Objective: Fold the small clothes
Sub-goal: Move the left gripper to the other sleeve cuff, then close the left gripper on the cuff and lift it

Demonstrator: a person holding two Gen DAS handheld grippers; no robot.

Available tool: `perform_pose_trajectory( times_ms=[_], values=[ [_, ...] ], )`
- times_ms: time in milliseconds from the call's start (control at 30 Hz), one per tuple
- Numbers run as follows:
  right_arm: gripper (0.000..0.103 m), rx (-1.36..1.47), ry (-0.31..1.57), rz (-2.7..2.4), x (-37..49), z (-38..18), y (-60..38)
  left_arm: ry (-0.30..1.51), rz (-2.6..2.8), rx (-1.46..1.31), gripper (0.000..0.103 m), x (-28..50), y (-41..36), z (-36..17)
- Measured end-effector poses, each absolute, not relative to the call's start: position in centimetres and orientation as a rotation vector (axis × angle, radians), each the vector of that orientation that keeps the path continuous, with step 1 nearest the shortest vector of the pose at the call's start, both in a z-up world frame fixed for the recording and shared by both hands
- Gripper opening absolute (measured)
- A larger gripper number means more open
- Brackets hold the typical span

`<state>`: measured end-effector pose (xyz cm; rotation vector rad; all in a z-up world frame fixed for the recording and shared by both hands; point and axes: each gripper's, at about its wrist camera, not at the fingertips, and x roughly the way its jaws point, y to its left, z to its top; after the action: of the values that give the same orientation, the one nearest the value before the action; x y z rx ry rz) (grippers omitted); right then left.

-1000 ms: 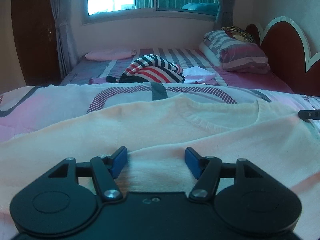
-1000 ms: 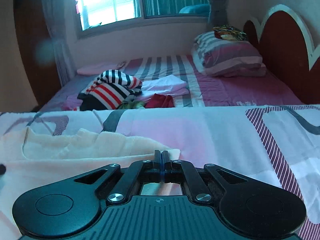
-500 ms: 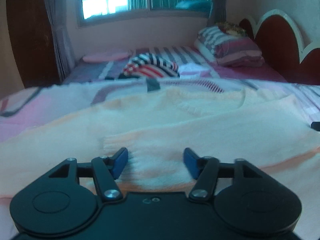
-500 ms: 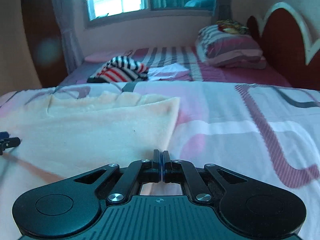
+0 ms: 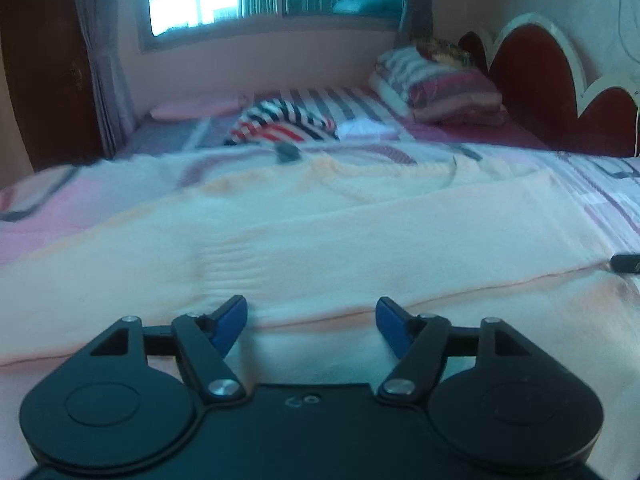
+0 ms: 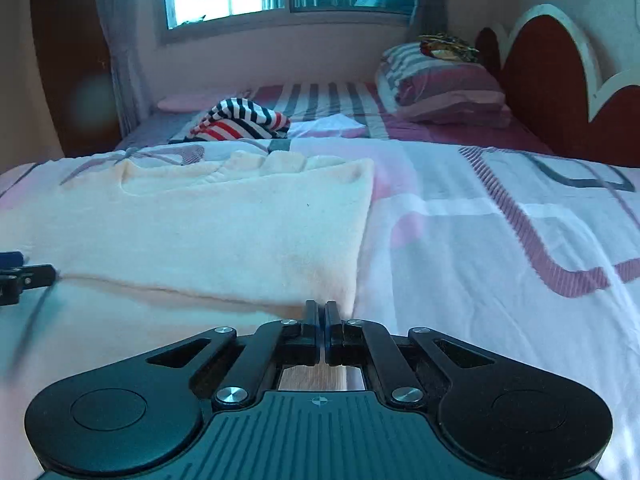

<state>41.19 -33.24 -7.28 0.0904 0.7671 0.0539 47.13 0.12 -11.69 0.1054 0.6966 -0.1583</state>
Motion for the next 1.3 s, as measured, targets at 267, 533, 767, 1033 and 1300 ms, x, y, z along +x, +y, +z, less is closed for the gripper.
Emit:
perform_pose_trajectory(
  times_ms=[267, 533, 767, 1033, 1300],
  values=[
    [0.002, 0.204, 0.732, 0.055, 37.2, -5.9, -30.8, 0.681, 0.120, -0.101, 0.068, 41.0, 16.9, -10.5],
    [0.002, 0.271, 0.753, 0.101, 38.5, -5.6, -24.5, 0.636, 0.347, -0.445, 0.063, 38.7, 32.1, -10.3],
    [0.003, 0.261, 0.733, 0.099, 40.0, -4.7, -20.7, 0.550, 0.361, -0.707, 0.061, 38.6, 36.9, -11.7],
    [0.003, 0.284, 0.737, 0.016, 41.7, -4.6, -21.5, 0.517, 0.409, -0.767, 0.020, 40.1, 38.8, -12.6],
    [0.002, 0.321, 0.733, -0.012, 41.7, -5.2, -24.1, 0.503, 0.408, -0.732, 0.003, 41.0, 40.0, -11.1]
  ],
)
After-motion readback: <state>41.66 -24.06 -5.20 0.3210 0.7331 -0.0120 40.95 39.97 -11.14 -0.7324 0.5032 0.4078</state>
